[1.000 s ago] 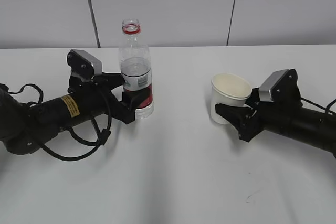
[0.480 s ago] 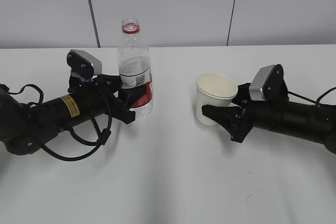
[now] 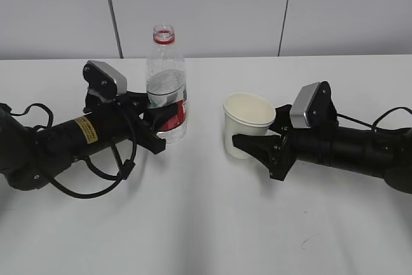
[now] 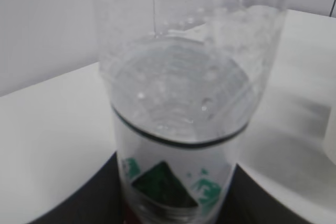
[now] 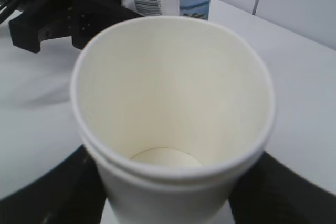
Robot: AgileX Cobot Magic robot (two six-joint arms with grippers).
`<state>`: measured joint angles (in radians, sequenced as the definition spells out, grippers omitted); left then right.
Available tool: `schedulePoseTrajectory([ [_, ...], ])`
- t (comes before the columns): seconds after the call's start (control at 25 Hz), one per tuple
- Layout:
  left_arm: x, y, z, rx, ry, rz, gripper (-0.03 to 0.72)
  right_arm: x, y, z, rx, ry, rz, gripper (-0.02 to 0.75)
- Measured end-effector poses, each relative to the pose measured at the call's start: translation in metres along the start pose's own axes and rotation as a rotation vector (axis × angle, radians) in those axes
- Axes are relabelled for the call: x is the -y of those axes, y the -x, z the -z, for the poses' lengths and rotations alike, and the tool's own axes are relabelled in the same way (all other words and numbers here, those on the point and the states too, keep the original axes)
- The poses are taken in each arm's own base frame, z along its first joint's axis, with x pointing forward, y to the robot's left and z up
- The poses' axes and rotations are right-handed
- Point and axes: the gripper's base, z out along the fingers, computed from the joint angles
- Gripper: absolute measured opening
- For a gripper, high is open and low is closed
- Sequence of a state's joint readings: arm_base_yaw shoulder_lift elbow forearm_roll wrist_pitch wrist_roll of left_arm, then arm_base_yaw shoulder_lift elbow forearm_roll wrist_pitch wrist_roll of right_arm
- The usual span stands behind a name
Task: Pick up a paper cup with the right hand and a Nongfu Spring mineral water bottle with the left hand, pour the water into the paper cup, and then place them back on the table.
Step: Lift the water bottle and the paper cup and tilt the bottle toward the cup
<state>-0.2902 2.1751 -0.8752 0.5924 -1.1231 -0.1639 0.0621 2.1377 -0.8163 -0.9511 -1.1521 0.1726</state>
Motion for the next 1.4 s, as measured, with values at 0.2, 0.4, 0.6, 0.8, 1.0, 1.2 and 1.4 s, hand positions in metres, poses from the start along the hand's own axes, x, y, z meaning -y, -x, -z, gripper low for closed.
schedulePoseTrajectory([
  [0.2,-0.003,0.003,0.000,0.000,0.030,-0.078,0.280,0.000,0.000,0.000,0.001,-0.002,0.000,0.468],
  [0.4,-0.006,0.014,0.002,0.003,0.059,-0.174,0.280,0.000,0.000,0.000,0.001,-0.002,0.000,0.468],
  [0.6,-0.006,0.022,0.003,0.020,0.063,-0.266,0.280,0.000,0.000,0.000,0.001,-0.002,0.000,0.468],
  [0.8,-0.007,0.035,0.005,0.036,0.072,-0.350,0.280,0.001,0.001,-0.001,0.003,-0.005,-0.001,0.468],
  [1.0,-0.007,0.039,0.006,0.031,0.077,-0.451,0.280,-0.002,0.005,-0.008,0.017,-0.007,-0.001,0.468],
  [1.2,-0.008,0.037,0.006,0.001,0.076,-0.532,0.279,-0.008,0.013,-0.021,0.026,0.023,0.018,0.467],
  [1.4,-0.008,0.037,0.006,-0.005,0.081,-0.603,0.279,-0.005,0.016,-0.026,0.027,0.022,0.003,0.467],
])
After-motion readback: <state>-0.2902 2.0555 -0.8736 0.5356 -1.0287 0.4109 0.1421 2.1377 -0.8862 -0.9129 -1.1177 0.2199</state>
